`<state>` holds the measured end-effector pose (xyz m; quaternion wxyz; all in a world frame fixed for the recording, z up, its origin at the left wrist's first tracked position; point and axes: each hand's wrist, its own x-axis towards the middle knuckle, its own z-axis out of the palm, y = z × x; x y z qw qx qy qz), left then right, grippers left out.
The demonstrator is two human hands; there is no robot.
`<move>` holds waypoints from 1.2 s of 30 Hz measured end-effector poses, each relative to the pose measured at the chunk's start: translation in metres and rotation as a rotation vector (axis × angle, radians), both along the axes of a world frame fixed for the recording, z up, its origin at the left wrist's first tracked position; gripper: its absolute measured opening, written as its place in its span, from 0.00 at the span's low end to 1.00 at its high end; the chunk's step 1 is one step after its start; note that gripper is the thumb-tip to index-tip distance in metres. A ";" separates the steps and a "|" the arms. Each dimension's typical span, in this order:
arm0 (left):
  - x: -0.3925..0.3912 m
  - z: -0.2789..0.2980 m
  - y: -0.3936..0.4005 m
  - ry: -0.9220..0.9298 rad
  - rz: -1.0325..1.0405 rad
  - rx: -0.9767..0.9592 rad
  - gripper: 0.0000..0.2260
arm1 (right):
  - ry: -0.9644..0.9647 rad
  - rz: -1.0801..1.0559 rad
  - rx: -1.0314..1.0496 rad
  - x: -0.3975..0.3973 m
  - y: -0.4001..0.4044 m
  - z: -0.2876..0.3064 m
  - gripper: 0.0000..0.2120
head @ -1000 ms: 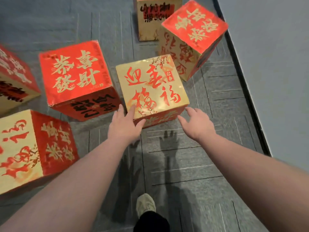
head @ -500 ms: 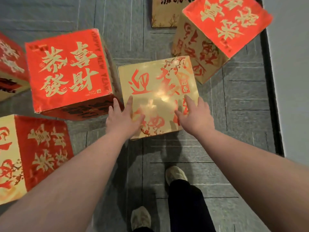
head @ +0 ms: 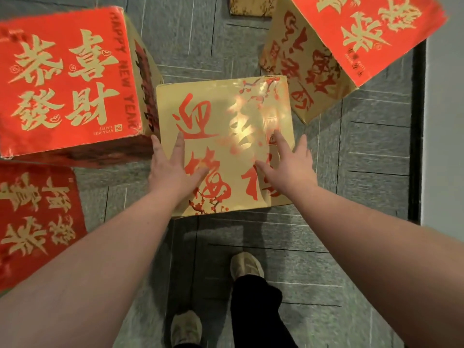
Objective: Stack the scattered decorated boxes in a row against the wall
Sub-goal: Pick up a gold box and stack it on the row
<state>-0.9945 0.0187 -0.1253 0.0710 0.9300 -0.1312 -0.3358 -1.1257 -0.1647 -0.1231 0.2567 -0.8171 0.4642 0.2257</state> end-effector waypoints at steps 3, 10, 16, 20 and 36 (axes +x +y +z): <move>0.000 -0.007 -0.001 0.002 0.018 0.013 0.44 | -0.020 0.003 0.019 0.000 -0.002 -0.006 0.38; -0.002 -0.015 -0.004 0.049 0.124 -0.051 0.44 | -0.059 -0.018 0.028 0.006 -0.001 -0.015 0.36; -0.010 -0.008 0.004 0.027 0.156 -0.099 0.43 | -0.092 -0.015 0.022 -0.001 0.003 -0.012 0.36; -0.018 0.001 0.012 0.037 0.196 -0.148 0.43 | -0.069 -0.028 0.010 0.000 0.006 -0.001 0.33; -0.059 0.039 0.079 0.043 0.388 -0.221 0.43 | -0.019 0.153 -0.062 0.004 0.052 0.058 0.35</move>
